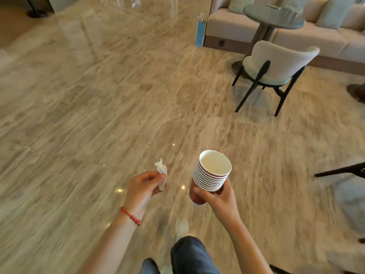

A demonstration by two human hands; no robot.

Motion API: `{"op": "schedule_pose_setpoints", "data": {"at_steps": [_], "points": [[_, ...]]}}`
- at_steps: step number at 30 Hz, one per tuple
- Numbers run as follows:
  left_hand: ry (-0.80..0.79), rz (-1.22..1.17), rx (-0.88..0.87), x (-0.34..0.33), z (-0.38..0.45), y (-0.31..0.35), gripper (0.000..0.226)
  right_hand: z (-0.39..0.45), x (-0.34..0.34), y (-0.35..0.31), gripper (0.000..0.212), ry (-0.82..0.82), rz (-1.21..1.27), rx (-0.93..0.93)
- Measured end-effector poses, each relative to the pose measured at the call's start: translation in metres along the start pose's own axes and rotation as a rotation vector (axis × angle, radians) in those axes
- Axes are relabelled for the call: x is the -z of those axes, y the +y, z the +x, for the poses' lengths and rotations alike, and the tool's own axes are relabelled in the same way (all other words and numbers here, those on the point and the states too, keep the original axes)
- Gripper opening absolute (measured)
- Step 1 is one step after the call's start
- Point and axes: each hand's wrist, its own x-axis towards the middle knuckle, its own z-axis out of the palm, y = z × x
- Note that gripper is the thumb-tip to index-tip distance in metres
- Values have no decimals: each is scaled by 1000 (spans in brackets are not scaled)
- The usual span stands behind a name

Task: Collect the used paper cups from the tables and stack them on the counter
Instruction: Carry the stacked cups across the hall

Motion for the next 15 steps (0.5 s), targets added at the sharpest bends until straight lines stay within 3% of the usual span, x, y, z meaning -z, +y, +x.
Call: {"op": "schedule_pose_setpoints", "data": {"at_steps": [7, 15], "points": [[16, 15, -1, -33, 160, 53, 9, 168, -29, -12, 58, -8, -8, -2], [69, 1, -58, -58, 316, 155, 13, 361, -70, -84, 51, -52, -45, 51]]}}
